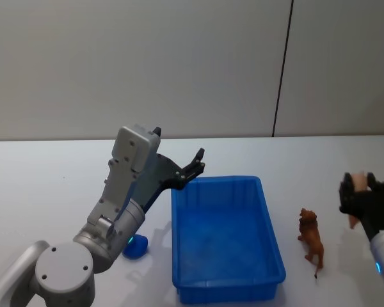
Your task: Pick up the two dolls from the table and place them into the box.
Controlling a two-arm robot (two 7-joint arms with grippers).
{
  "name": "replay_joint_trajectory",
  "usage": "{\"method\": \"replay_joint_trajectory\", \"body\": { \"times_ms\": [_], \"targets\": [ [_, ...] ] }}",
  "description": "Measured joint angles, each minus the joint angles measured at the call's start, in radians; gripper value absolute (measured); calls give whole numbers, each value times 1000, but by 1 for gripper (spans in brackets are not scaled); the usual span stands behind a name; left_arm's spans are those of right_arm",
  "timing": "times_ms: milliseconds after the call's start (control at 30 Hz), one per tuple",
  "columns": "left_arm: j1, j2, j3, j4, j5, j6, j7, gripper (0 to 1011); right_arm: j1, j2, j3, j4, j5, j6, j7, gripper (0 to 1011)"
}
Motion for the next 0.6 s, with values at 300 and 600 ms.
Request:
{"method": "replay_joint_trajectory", "body": {
  "times_ms": [300, 600],
  "targets": [
    [0, 0, 0, 0, 0, 0, 0, 1003, -6, -14, -19, -65, 16, -22, 92, 384],
    [0, 0, 0, 0, 0, 0, 0, 1004, -11, -32, -48, -111, 26, -25, 193, 384]
  ]
}}
